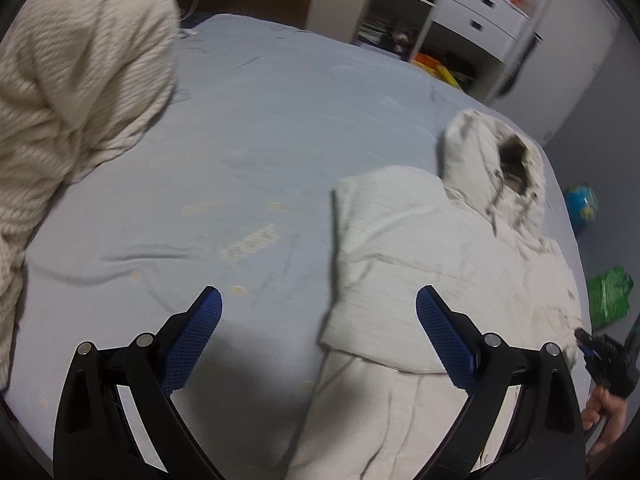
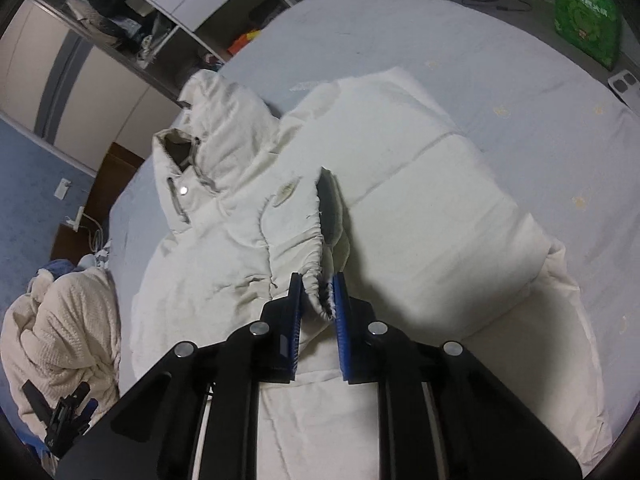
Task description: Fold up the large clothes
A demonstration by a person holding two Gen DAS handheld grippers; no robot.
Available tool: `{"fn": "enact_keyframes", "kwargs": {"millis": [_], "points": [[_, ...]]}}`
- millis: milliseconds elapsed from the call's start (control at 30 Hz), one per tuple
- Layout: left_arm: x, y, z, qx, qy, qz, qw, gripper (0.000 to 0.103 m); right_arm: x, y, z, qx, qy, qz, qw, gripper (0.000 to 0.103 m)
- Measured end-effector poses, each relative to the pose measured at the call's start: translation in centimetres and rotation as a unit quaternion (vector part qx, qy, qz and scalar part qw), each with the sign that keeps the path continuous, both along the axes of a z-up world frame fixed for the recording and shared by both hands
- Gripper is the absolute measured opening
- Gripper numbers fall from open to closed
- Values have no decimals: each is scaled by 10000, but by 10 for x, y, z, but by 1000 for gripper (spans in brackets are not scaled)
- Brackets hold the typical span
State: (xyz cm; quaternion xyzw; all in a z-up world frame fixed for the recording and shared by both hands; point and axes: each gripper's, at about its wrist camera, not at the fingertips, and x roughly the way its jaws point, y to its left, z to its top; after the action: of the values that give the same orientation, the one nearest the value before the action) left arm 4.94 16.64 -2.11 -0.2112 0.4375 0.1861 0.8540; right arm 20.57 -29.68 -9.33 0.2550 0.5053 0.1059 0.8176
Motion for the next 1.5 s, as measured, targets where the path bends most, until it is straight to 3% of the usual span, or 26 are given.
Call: {"fn": "enact_keyframes", "kwargs": {"millis": [200,267,333,633,833,1000,1200,1500], "points": [[23,-28,-5,34,-35,-585,9983,94,6,0,-8,-110,318,77,9994,24],[30,-34,-7,-36,-90,-705,9975,94,8,-4,-4,-179,345,-20,9992,44],[41,-37,-8,-53,-150,-834,9964,94,8,-10,2,-188,260,-130,9994,52],[74,-29,-12,-317,-425,-715,9960,94,30,-19,36,-329,-159,44,9993,57],[89,-22,-16,-701,-535,-625,9941,96,61,-6,46,-342,-352,645,9967,63],[96,-22,-14,-731,-564,-663,9935,96,99,13,49,-342,-452,1179,9914,67],[101,-23,-17,-727,-502,-715,9935,96,153,26,45,-146,-429,1415,9889,70],[105,-25,-26,-769,-320,-810,9932,96,242,49,26,597,-308,1472,9868,73]]}}
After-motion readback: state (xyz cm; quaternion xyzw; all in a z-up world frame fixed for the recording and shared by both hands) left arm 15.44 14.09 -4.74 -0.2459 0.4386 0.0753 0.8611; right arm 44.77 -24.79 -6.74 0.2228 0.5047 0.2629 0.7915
